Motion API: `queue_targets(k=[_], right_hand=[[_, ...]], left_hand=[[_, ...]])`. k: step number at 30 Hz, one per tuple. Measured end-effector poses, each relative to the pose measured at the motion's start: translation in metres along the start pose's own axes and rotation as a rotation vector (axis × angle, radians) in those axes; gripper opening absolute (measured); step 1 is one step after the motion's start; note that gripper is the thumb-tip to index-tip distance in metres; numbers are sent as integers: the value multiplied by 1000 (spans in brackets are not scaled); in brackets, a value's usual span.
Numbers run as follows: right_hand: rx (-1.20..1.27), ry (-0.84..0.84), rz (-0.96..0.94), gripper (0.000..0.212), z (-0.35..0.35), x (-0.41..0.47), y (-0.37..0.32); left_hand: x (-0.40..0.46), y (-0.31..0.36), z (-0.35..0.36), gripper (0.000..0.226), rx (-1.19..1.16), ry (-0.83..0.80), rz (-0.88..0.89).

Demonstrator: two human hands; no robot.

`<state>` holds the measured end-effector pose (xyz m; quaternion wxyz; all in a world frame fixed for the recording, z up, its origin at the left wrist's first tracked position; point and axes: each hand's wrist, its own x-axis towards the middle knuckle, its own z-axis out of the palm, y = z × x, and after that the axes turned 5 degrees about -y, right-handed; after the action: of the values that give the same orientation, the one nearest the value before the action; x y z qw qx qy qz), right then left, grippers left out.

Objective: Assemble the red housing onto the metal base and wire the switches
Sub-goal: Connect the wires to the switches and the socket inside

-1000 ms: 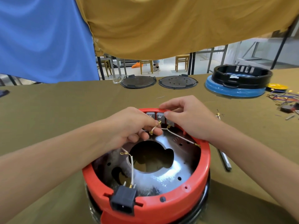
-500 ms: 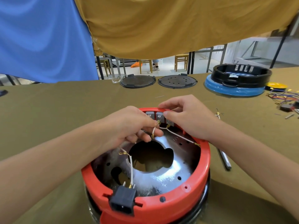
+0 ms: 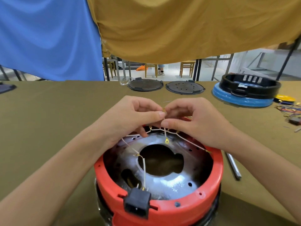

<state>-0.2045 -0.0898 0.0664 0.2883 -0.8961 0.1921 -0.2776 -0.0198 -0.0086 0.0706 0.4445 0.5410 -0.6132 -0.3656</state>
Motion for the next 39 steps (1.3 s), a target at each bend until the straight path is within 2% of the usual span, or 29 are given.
queue_targets(k=[5, 6, 8, 10, 11, 13, 15, 20, 24, 28, 31, 39], right_hand=[[8, -9, -10, 17, 3, 2, 4], [17, -5, -7, 18, 3, 2, 5], [19, -6, -13, 16, 2, 2, 6], [1, -40, -33, 16, 1, 0, 3], [-9, -61, -36, 17, 0, 0, 1], [-24, -110, -32, 15, -2, -1, -4], [-32, -160, -41, 12, -4, -2, -12], [61, -333, -135, 11, -4, -2, -41], [-64, -442, -133, 5, 15, 7, -46], [-161, -412, -141, 7, 31, 6, -43], [-158, -389, -127, 7, 34, 4, -40], [-156, -370, -118, 7, 33, 2, -39]], left_hand=[[-4, 1, -2, 6, 96, 26, 38], [-6, 3, -5, 6, 162, 59, 40], [-11, 6, -19, 7, 472, 171, 11], [-19, 5, -39, 22, 804, 200, -197], [-24, 5, -46, 29, 838, 137, -340], [-30, 5, -53, 26, 686, 1, -508], [-29, 3, -54, 15, 602, -29, -465], [-9, -14, -51, 11, 605, 228, -245], [0, -26, -49, 20, 365, 365, -170], [-1, -35, -49, 15, 117, 241, -211], [2, -42, -44, 37, -43, 172, -226], [5, -46, -40, 41, -142, 144, -198]])
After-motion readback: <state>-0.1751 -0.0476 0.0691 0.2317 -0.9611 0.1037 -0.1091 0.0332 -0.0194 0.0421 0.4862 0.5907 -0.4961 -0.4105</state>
